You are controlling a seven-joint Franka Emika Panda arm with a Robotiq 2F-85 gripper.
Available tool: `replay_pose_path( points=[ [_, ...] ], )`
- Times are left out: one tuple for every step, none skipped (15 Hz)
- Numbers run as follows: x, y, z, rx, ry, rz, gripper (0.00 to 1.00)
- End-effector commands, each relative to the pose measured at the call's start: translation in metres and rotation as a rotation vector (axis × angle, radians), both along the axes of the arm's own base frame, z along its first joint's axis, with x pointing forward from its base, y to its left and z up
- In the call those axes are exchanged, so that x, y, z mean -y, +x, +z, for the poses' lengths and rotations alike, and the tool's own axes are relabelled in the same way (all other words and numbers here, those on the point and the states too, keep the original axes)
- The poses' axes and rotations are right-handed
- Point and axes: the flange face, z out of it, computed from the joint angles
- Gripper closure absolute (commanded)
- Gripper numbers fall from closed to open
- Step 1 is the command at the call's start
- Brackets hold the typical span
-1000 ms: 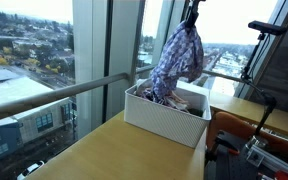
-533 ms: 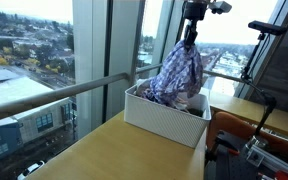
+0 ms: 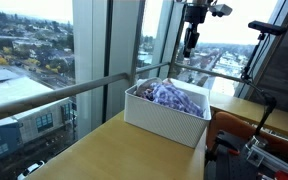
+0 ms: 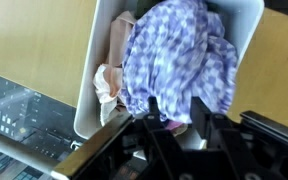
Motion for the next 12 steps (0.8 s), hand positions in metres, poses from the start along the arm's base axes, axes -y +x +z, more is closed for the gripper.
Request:
replay_pose_path(
  points=[
    [-0.002,-0.005,0.014,0.024,0.005,0.012,0.29],
    [-0.004,-0.006,0.015,0.026,0.006,0.015,0.23],
    [-0.006,-0.007,0.015,0.028,0.007,0.017,0.14],
    [-0.009,-0.007,0.015,0.029,0.006,0.019,0.08],
    [-0.015,-0.007,0.013,0.029,0.006,0.002,0.02],
    [-0.020,-0.007,0.011,0.028,0.013,-0.009,0.00],
    [-0.009,-0.001,0.010,0.016,0.001,0.003,0.11],
    [-0.013,-0.001,0.009,0.016,0.002,0.000,0.03],
    [-0.017,-0.001,0.007,0.014,0.003,0.000,0.00],
    [-0.018,-0.002,0.006,0.013,0.003,0.000,0.00],
    [-0.018,-0.002,0.006,0.012,0.003,0.000,0.00],
    [-0.018,-0.002,0.006,0.012,0.003,-0.001,0.00]
  ],
)
